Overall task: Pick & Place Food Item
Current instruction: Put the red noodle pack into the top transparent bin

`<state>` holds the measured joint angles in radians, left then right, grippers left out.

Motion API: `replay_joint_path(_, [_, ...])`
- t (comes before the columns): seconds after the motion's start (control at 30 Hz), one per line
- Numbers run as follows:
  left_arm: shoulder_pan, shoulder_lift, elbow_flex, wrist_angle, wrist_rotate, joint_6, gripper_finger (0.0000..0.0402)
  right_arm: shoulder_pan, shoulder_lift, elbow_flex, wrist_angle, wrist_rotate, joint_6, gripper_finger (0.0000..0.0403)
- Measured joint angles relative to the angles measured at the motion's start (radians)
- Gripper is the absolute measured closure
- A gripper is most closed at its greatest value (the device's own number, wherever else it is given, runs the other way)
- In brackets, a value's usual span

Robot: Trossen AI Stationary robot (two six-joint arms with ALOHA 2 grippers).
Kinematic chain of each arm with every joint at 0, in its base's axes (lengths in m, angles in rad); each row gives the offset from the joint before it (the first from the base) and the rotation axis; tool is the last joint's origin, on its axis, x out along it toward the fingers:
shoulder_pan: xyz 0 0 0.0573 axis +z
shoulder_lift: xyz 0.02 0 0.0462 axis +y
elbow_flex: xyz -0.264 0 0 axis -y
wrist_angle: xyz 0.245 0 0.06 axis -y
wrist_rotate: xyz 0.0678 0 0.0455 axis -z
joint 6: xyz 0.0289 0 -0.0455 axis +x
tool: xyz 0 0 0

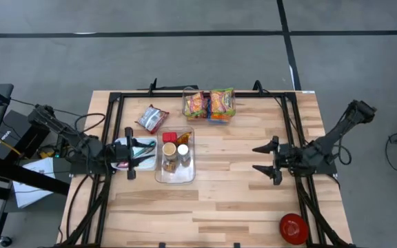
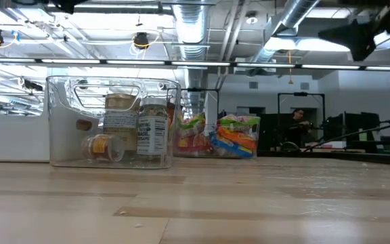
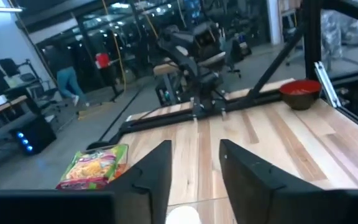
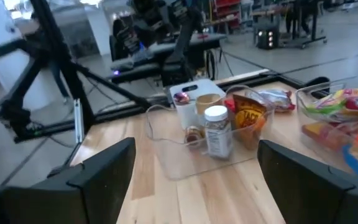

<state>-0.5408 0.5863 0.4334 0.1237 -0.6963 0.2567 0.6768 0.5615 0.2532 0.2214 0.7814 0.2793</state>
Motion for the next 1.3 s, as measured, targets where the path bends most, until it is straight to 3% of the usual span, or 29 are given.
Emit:
replay_joint_path(0.23, [0.145,-0.066,-0.076,0.072,0.193,0.016,0.0342,-0.101,-0.035,-0.083,0.090,-0.083,-0.015,0.0072])
replay_joint_path(0.43, [0.297,-0.162,-0.150,0.031,0.286,-0.034,0.0397,-0.187,-0.022,-0.088,0.088,-0.179,-0.017,0.0072])
replay_joint_path(0.53, [0.344,-0.256,-0.209,0.020,0.290,-0.063,0.0396,-0.207,-0.018,-0.088,0.083,-0.211,-0.017,0.0072])
replay_joint_path(0.67, [0.367,-0.403,-0.279,0.018,0.392,-0.076,0.0395,-0.213,-0.018,-0.088,0.081,-0.215,-0.017,0.0072])
replay_joint_path(0.87, [0.404,-0.584,-0.352,-0.024,0.464,-0.082,0.0400,-0.213,-0.018,-0.088,0.081,-0.216,-0.017,0.0072])
replay_joint_path(1.0, [0.445,-0.578,-0.353,-0.037,0.506,-0.102,0.0399,-0.213,-0.018,-0.088,0.080,-0.216,-0.017,0.0072])
replay_joint_path(1.3, [0.613,-0.586,-0.427,0.041,0.736,-0.163,0.0396,-0.213,-0.018,-0.087,0.078,-0.217,-0.018,0.0072])
